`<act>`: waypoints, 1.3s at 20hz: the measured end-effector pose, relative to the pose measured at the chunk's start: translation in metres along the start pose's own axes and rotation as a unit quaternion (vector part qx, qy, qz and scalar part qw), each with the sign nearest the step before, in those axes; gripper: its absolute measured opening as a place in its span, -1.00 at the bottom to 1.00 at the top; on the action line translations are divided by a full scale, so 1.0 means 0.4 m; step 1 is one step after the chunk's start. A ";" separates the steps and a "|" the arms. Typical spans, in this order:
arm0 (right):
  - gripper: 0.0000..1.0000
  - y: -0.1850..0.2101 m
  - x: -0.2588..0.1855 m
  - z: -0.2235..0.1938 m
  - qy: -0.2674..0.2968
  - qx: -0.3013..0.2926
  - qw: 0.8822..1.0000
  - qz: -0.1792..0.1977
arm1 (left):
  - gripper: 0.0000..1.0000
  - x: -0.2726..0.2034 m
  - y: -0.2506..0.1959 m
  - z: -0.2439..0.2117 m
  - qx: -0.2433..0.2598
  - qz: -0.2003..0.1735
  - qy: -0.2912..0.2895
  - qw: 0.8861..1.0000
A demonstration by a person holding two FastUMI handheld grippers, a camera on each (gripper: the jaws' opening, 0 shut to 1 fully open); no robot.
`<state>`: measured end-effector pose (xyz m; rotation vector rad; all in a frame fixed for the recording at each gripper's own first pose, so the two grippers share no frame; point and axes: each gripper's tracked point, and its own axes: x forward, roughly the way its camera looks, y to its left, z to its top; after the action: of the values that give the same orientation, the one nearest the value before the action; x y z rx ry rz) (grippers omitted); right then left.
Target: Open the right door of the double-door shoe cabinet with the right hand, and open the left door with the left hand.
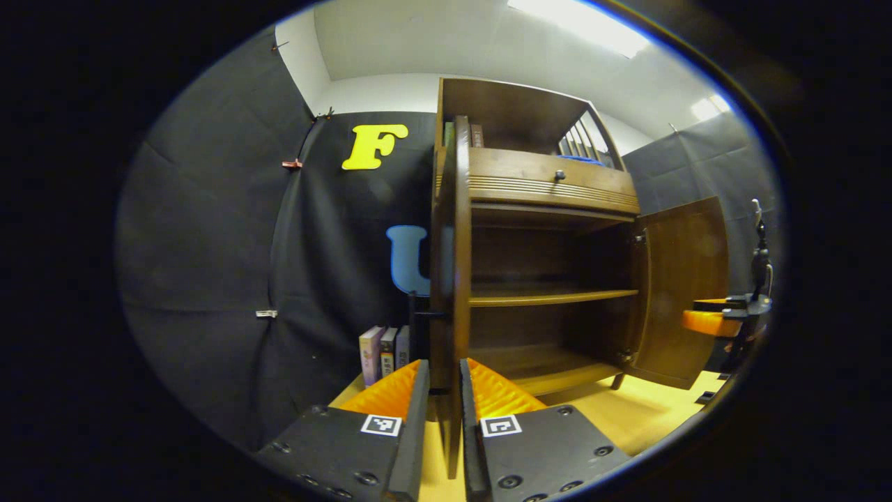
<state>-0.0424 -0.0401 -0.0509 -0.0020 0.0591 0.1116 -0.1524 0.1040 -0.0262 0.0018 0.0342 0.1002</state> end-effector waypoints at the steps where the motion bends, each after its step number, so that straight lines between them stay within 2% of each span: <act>1: 0.90 -0.013 0.007 0.000 -0.003 -0.012 1.000 -0.012 | -0.34 -0.010 -0.029 0.009 0.004 -0.013 -0.004 1.000; 2: 0.94 -0.022 0.013 0.003 -0.006 -0.023 0.999 -0.022 | -0.20 -0.016 -0.050 0.010 0.005 -0.023 -0.006 1.000; 4: 0.90 -0.022 0.026 0.012 -0.013 -0.030 0.999 -0.032 | -0.06 -0.009 -0.084 0.013 0.004 -0.034 -0.006 0.999; 5: 0.95 -0.017 0.029 0.012 -0.015 -0.029 0.999 -0.034 | 0.12 0.003 -0.102 0.017 0.005 -0.040 -0.007 0.999; 6: 0.94 -0.009 0.033 0.013 -0.016 -0.030 0.999 -0.033 | 0.18 0.019 -0.122 0.020 0.006 -0.045 -0.009 0.999; 9: 0.94 0.028 0.037 0.014 -0.015 -0.036 0.999 -0.026 | 0.67 0.074 -0.174 0.035 0.005 -0.053 -0.022 0.998; 11: 0.94 0.053 0.040 0.022 -0.019 -0.038 0.999 -0.018 | 0.86 0.119 -0.199 0.054 0.009 -0.049 -0.039 0.998; 16: 0.97 0.078 0.057 0.028 -0.012 -0.026 1.000 -0.012 | 0.86 0.203 -0.260 0.083 -0.022 -0.055 -0.057 0.997; 19: 0.97 0.079 0.074 0.060 -0.022 0.003 1.000 -0.010 | 0.86 0.234 -0.260 0.099 -0.012 -0.039 -0.059 0.997; 20: 0.90 0.073 0.080 0.071 -0.023 0.002 1.000 -0.015 | 0.86 0.244 -0.261 0.102 -0.006 -0.031 -0.060 0.998; 21: 0.99 0.061 0.086 0.076 -0.023 -0.003 0.999 -0.023 | 0.86 0.253 -0.262 0.106 -0.001 -0.026 -0.059 0.998; 23: 0.94 0.050 0.091 0.094 -0.031 -0.013 0.999 -0.034 | 0.86 0.268 -0.278 0.100 0.002 -0.028 -0.053 0.998; 26: 0.90 0.054 0.089 0.099 -0.033 -0.014 0.999 -0.029 | 0.86 0.282 -0.292 0.086 -0.001 -0.034 -0.045 0.998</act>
<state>-0.0070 -0.0143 -0.0135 -0.0290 -0.0079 0.0550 -0.0273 -0.0007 0.0040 0.0040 -0.0561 0.0313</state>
